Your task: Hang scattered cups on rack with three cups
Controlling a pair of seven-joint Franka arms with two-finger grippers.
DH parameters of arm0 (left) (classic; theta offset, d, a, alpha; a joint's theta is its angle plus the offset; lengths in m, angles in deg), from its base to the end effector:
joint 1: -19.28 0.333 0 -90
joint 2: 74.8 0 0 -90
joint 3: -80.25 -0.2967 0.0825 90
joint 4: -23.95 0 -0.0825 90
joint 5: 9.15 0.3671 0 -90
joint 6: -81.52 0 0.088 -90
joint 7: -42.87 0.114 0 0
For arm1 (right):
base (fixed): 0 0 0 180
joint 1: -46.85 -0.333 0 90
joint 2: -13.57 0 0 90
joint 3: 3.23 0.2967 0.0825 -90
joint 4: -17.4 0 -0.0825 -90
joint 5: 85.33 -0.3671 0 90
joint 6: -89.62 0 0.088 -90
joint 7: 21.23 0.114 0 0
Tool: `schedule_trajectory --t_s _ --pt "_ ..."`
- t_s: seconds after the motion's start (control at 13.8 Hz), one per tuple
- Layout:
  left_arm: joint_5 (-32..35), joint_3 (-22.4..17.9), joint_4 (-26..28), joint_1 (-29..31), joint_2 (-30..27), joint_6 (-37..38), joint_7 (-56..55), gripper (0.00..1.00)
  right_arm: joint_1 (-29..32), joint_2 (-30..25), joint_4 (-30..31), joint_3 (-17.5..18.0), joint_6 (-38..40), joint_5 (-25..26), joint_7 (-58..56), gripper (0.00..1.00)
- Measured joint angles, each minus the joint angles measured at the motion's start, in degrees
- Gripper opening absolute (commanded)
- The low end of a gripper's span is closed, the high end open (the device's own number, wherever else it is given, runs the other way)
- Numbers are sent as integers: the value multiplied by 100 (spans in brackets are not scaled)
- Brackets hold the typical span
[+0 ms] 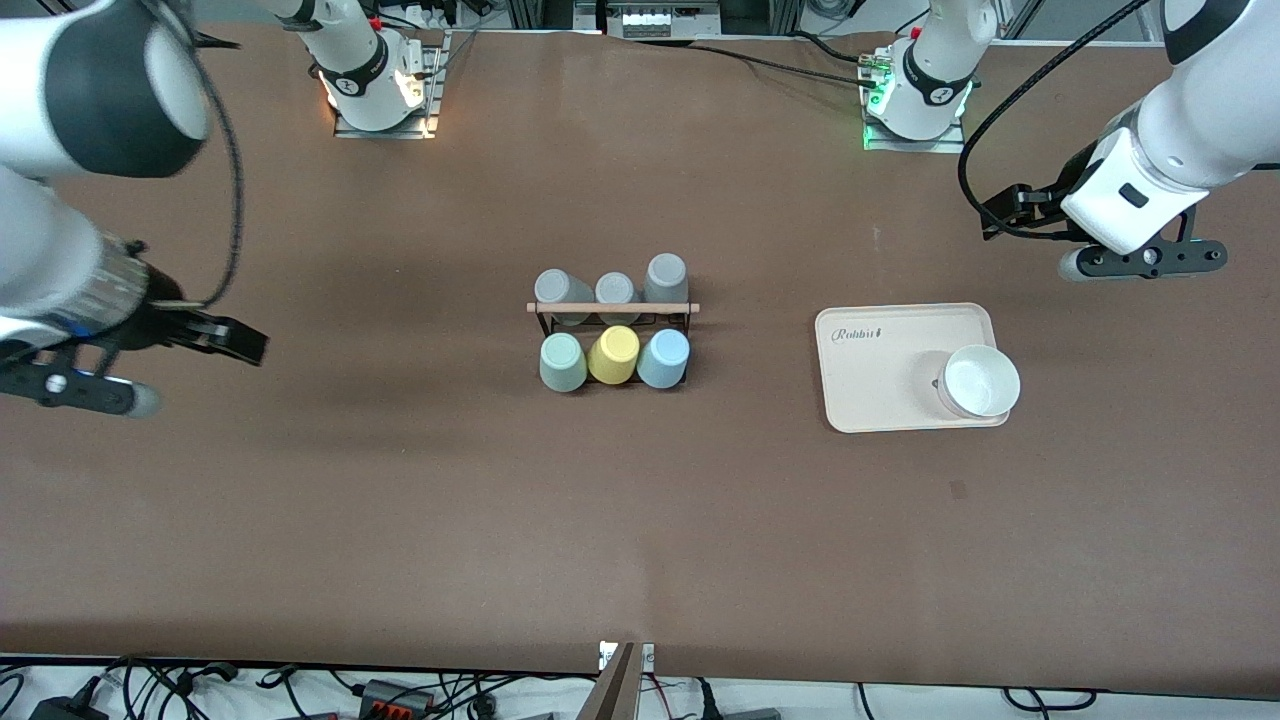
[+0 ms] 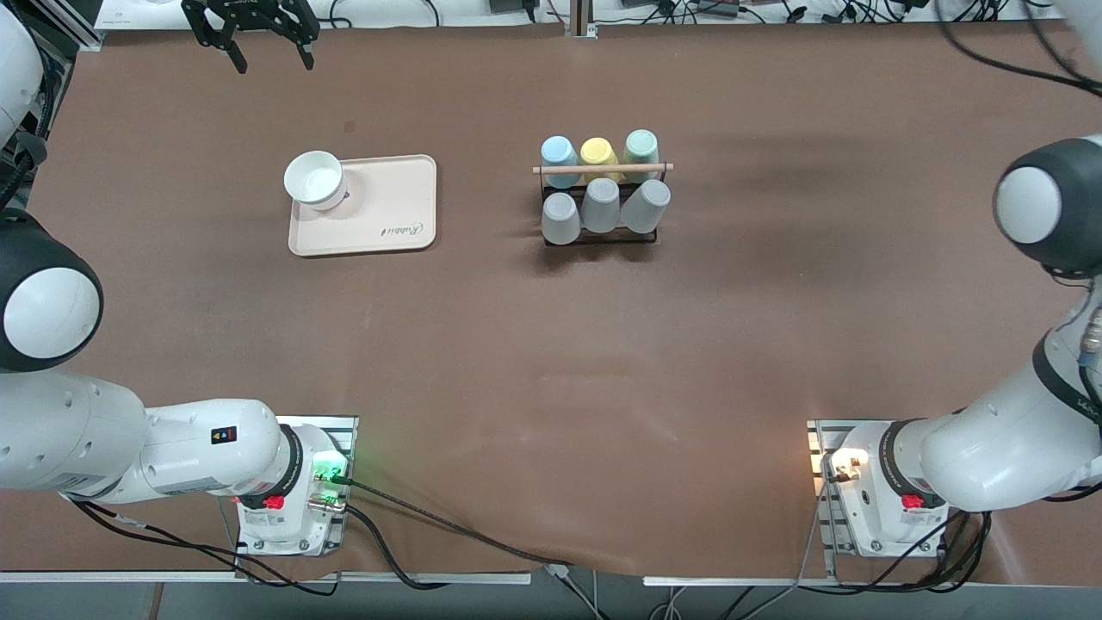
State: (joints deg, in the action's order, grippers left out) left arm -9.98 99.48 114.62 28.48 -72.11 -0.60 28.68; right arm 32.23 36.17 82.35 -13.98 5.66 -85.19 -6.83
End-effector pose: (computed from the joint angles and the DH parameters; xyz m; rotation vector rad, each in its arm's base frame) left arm 0.5233 -0.0907 0.5588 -3.1134 -0.1103 0.3055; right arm 0.6293 0.0674 0.5574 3.0471 -0.2625 -0.0663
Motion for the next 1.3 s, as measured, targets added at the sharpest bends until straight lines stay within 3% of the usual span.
schedule_trajectory --t_s 0.29,0.65,1.3 --pt "-34 -1 -2 82 2 -84 0 100 521 -641 851 -2 -106 -56 -610 100" --pt "-294 -6 -3 426 40 -139 128 100 532 -1761 2487 64 -1080 -50 -742 100" --pt "-306 26 -3 418 54 -151 157 100 536 -1851 2568 93 -1121 -50 -708 100"
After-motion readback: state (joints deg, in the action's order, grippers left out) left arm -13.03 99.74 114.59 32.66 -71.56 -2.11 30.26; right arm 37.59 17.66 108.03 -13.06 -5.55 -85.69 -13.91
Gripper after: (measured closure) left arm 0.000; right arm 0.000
